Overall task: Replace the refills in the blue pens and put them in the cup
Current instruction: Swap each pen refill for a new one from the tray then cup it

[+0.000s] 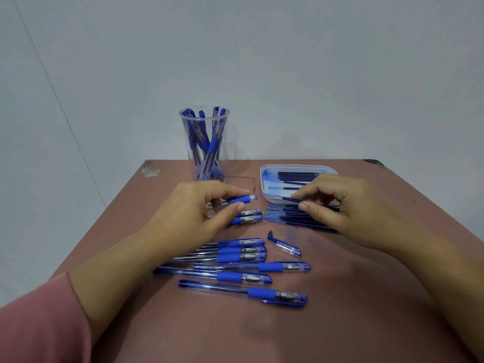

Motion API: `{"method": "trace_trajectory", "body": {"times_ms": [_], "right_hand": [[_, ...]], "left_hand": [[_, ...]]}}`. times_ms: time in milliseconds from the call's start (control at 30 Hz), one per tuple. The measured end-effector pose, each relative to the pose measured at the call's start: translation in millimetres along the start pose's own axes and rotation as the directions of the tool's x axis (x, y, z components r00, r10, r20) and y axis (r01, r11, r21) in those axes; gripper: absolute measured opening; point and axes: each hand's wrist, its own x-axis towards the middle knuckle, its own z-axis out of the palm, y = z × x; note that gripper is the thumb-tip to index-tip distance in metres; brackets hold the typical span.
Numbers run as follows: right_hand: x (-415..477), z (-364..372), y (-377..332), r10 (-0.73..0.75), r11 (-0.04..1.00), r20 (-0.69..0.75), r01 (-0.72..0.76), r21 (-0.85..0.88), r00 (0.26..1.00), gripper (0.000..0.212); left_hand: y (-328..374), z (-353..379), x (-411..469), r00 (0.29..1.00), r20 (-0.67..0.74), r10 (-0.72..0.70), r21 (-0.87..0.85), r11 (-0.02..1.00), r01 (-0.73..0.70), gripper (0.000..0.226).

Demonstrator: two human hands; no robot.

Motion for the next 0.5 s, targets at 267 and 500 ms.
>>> {"method": "trace_trajectory", "body": {"times_ms": [267,500], "right_hand": [[-0.6,5.2,-4.0,-0.019,0.998,0.006,0.019,0.061,1.000,0.028],[0.4,6.8,0.4,-0.089,0.996,-0.001,0.089,-0.008,0.996,0.016]], "left_hand": [[3.4,2.6,-0.4,0.999,-0.004,-0.045,-0.084,0.995,0.045,0.025],[2.0,1.8,0.4,0.998,0.024,-0.053,-0.062,0.997,0.055,0.025]]}}
